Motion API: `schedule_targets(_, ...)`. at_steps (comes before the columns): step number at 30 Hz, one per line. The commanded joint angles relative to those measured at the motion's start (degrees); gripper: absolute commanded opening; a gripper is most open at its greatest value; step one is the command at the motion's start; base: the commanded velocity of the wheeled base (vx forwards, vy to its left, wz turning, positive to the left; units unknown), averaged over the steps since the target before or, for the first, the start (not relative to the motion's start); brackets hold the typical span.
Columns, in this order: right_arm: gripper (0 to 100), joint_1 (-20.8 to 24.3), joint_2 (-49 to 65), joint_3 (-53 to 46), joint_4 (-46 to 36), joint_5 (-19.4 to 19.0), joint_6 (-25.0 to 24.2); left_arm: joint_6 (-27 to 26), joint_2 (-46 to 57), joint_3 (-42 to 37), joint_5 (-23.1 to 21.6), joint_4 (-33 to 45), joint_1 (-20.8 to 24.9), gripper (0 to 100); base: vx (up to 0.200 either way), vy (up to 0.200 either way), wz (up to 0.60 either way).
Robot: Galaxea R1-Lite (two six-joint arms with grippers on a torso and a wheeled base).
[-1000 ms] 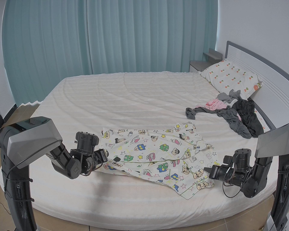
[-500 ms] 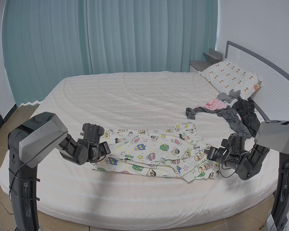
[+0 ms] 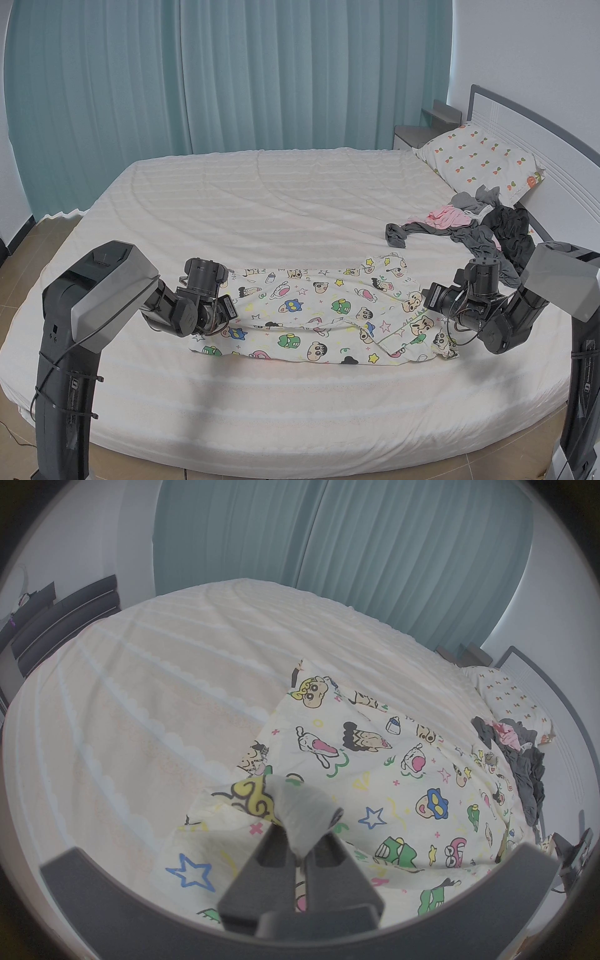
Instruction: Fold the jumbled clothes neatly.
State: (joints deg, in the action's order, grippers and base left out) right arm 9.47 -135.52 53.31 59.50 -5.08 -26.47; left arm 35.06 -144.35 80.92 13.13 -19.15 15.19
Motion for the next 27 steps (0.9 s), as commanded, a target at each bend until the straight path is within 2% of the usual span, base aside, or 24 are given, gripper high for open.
schedule_targets(1, 0, 0.0, -1.4, 0.8, -0.8, 0.1, -0.1, 0.1, -2.9, 3.0, 0.0, 0.5, 0.0, 0, 0.000, 0.000, 0.00)
schedule_targets(4, 0, -0.2, -2.0, 1.0, -1.0, 0.3, -0.1, 0.2, -3.3, 4.1, 0.0, 0.6, 0.1, 0, 0.000, 0.000, 0.00)
schedule_targets(5, 0, -0.2, -2.1, 1.0, -1.0, 0.4, -0.1, 0.4, -3.3, 4.3, 0.0, 0.6, 0.1, 100, 0.000, 0.000, 0.00)
schedule_targets(6, 100, -0.2, -2.2, 1.0, -1.0, 0.5, -0.2, 1.0, -3.3, 4.4, 0.0, 0.5, 0.0, 100, 0.000, 0.000, 0.00)
schedule_targets(11, 100, -0.5, -2.2, 0.7, -1.0, 0.8, -1.0, 3.9, -3.1, 4.7, 0.1, 0.6, -1.1, 100, 0.000, 0.000, 0.00)
schedule_targets(18, 100, -3.3, -1.2, -0.4, -1.1, 3.1, -4.7, 6.8, -1.3, 3.8, 0.1, 0.6, -5.3, 100, 0.000, 0.000, 0.00)
schedule_targets(20, 100, -4.0, 0.3, -1.5, -1.1, 4.0, -7.4, 8.9, 0.9, 1.7, -0.8, 0.8, -7.3, 100, 0.000, 0.000, 0.00)
schedule_targets(22, 100, -4.1, 1.7, -3.3, -1.0, 4.1, -9.6, 10.2, 2.9, -0.6, -3.4, 0.7, -8.4, 100, 0.000, 0.000, 0.00)
schedule_targets(24, 100, -3.3, 3.3, -6.0, -0.8, 4.1, -12.7, 12.3, 6.9, -5.5, -8.2, 0.3, -9.9, 100, 0.000, 0.000, 0.00)
schedule_targets(25, 100, -1.8, 4.5, -7.8, -0.7, 4.1, -15.7, 13.7, 10.3, -9.9, -12.4, -0.4, -10.9, 100, 0.000, 0.000, 0.00)
schedule_targets(26, 100, -1.5, 4.7, -8.0, -0.7, 4.1, -16.5, 14.0, 10.9, -10.8, -13.3, -0.5, -11.1, 100, 0.000, 0.000, 0.00)
schedule_targets(27, 100, 0.6, 5.7, -9.1, -0.7, 4.4, -21.0, 14.9, 14.5, -16.4, -18.1, -1.9, -12.2, 100, 0.000, 0.000, 0.00)
